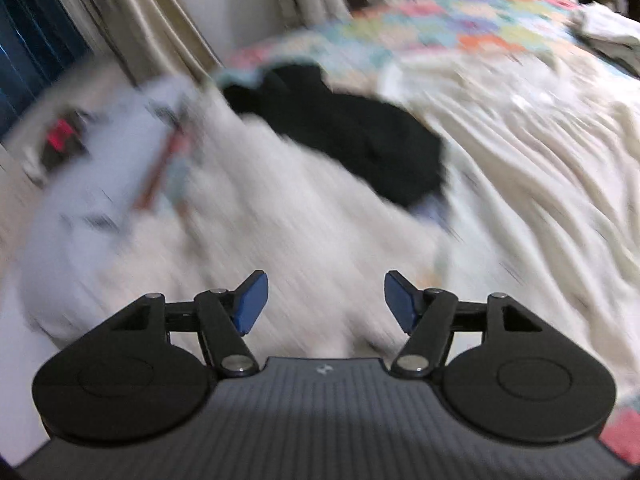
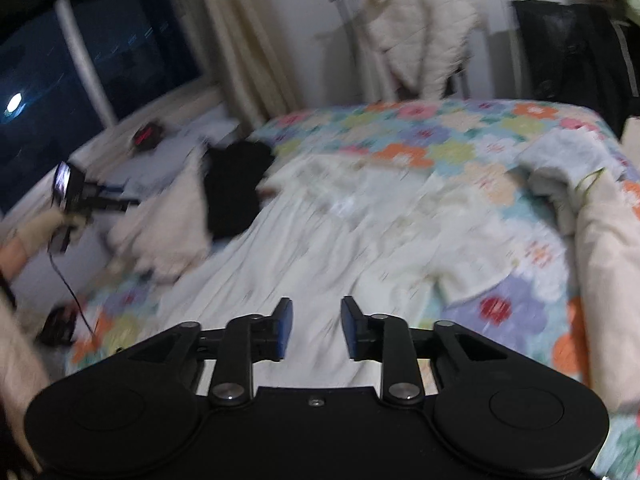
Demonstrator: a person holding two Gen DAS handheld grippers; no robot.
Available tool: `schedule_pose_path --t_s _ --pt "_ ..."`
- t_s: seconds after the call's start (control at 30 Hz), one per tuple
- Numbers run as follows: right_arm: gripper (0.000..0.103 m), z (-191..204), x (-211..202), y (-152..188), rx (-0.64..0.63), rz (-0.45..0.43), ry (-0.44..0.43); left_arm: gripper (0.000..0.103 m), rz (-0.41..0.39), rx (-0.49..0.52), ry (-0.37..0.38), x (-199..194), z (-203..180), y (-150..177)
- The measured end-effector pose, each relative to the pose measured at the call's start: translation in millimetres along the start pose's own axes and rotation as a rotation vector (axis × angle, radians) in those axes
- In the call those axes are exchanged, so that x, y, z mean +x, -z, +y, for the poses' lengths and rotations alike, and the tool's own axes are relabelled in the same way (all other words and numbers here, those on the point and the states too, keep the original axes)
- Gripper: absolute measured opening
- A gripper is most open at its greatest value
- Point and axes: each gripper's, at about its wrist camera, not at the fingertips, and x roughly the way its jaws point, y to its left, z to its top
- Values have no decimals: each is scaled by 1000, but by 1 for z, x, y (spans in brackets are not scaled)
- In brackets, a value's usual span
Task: Fold clothes
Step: 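Release the garment with both grippers and pull them back, then pinch the cream garment hem with the left gripper while the right gripper pinches another hem point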
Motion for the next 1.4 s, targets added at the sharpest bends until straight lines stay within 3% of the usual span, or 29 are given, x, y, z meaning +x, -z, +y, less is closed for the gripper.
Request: schedule_pose_path --t_s 0.13,0.2,0.27,0.43,0.5,0.57,0.67,0.73,0.77,0.8,0.83,0.87,1.0,1.07,1.13,1.3,1.4 --pt "43 25 23 45 -24 97 -66 64 25 -60 181 23 -26 38" --pt "45 27 46 69 -16 138 -64 64 38 -91 271 35 -39 58" --pt "45 21 74 95 17 191 -8 64 48 -156 320 51 -50 70" --pt "45 2 117 133 83 251 100 64 49 -236 301 80 -61 83" --pt "52 -2 122 137 128 240 110 70 28 -220 260 86 -67 85" --pt "68 -7 126 142 169 227 100 76 5 -186 223 95 -75 86" --pt "70 -6 141 151 167 247 113 77 27 -142 234 108 -91 89" --pt "70 -5 155 153 149 263 124 57 15 -138 254 112 -98 92" --pt "69 -4 159 152 136 254 126 22 4 -153 261 111 -98 92" --pt "56 -3 163 151 122 244 128 4 1 -167 262 108 -98 91" --pt "15 -2 162 148 107 230 119 4 -22 -176 255 99 -95 90" --pt "3 -1 160 145 94 216 111 4 -45 -185 247 90 -92 90" --pt "2 10 107 125 62 83 173 4 -110 -202 225 53 -79 91" --pt "2 15 77 119 74 28 202 4 -98 -279 287 51 -72 95" --pt "2 18 50 119 108 -7 216 4 -57 -291 281 64 -75 101" --pt "3 4 91 156 132 153 208 4 19 -341 272 98 -84 112" --pt "4 4 114 166 95 177 195 4 -5 -321 277 87 -83 106"
